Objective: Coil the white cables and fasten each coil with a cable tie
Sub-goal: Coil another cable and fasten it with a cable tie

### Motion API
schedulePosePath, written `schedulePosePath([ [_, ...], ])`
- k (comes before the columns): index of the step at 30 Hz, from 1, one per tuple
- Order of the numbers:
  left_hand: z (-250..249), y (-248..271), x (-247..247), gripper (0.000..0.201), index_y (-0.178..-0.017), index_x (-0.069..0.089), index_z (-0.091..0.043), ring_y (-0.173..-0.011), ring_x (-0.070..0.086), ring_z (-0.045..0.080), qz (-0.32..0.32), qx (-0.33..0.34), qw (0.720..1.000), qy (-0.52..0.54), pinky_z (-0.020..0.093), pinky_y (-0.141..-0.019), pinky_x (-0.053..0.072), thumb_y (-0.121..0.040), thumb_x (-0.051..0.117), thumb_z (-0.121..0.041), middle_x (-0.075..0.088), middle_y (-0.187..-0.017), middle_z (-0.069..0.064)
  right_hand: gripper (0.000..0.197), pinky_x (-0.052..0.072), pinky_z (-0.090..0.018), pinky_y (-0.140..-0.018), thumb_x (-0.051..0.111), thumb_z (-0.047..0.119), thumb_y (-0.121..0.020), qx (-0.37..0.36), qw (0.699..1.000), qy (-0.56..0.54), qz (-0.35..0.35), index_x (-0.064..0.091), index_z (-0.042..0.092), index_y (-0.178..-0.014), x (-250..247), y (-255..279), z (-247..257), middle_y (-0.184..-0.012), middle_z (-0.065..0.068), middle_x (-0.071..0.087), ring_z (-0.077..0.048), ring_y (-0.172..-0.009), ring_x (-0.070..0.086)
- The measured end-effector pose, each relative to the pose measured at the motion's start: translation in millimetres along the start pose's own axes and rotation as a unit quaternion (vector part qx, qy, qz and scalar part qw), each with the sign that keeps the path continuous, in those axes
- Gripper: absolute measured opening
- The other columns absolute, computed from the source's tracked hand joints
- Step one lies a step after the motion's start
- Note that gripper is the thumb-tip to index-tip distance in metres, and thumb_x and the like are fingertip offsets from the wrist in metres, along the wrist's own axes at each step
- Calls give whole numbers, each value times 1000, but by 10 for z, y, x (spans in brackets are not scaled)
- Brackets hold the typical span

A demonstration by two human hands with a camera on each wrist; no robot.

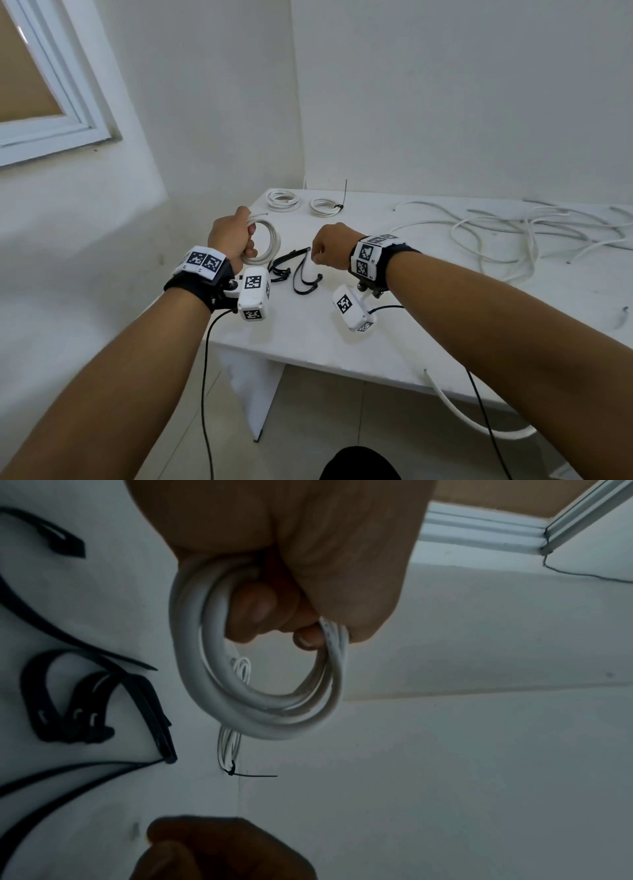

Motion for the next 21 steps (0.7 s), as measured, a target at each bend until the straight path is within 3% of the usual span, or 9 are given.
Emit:
schedulePosePath([
  [6,110,-53,-221,27,-60,46,-12,-38,24,15,-13,-9,1000,22,22,-40,25,-85,44,-22,39,-44,-5,17,49,-26,-70,62,17,-89,-7,1000,-8,0,76,15,-99,201,-334,181,-102,1,72,-18,-92,67],
  [11,165,-103,-332,29,-60,46,-12,-38,24,15,-16,-15,999,28,22,-41,24,-87,43,-22,38,-44,-5,26,57,-34,-81,62,14,-84,-30,999,13,10,72,29,-104,363,-572,404,-106,3,65,-19,-94,65],
  [15,190,-107,-351,28,-61,45,-13,-38,24,14,-8,-19,999,33,23,-42,24,-88,43,-21,38,-43,-6,26,58,-36,-82,68,12,-80,-36,999,33,21,72,27,-101,446,-698,410,-109,1,68,-20,-95,66],
  [19,199,-130,-360,29,-61,46,-13,-38,24,14,-5,-21,999,34,23,-42,25,-88,44,-21,38,-43,-6,24,52,-31,-83,68,15,-84,-61,997,33,15,71,25,-105,466,-763,398,-110,5,63,-15,-100,59],
  [21,209,-147,-355,29,-60,46,-13,-39,24,14,-2,-23,999,41,23,-42,24,-89,44,-21,38,-43,-6,18,55,-31,-79,67,15,-83,-65,997,26,14,74,24,-96,478,-784,413,-103,5,69,-16,-93,64],
])
Point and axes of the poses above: each hand's wrist, its own y-axis away from the middle knuckle, its own x-axis out of the palm, z = x × y, the point moved 2 cm from there along -y, towards the middle knuckle
